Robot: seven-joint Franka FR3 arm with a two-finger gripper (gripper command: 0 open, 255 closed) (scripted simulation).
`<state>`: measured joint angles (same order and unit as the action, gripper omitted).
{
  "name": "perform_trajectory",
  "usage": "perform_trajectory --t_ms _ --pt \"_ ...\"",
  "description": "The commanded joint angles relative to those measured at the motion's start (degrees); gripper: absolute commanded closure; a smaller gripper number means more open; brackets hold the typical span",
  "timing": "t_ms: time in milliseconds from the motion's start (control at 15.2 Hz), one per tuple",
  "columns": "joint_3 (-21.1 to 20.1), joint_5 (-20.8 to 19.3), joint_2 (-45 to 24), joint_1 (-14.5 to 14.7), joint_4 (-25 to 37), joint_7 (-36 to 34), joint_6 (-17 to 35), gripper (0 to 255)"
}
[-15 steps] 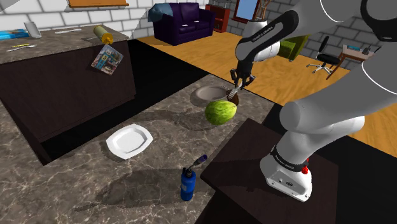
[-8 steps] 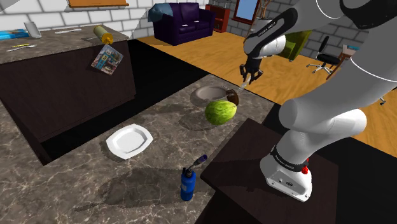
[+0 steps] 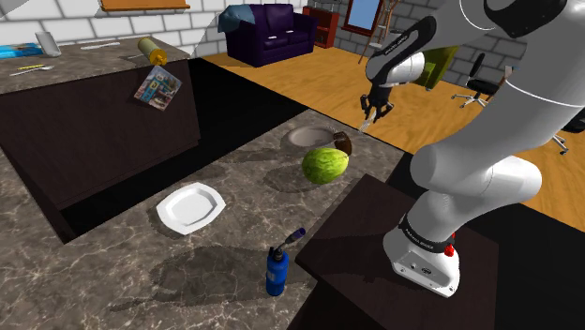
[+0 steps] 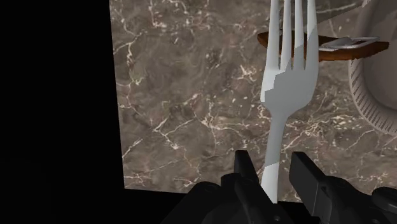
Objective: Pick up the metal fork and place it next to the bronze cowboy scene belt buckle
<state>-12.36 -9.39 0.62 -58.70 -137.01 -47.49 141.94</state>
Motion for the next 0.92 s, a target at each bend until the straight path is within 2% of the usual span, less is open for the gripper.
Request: perform_trajectory --t_ms 0,858 --pt "0.08 -0.86 -1.49 -0.1 -0.15 -0.63 1.59 255" --pt "1.44 -7.45 -10.18 0.29 -1.48 -6.14 11.04 255"
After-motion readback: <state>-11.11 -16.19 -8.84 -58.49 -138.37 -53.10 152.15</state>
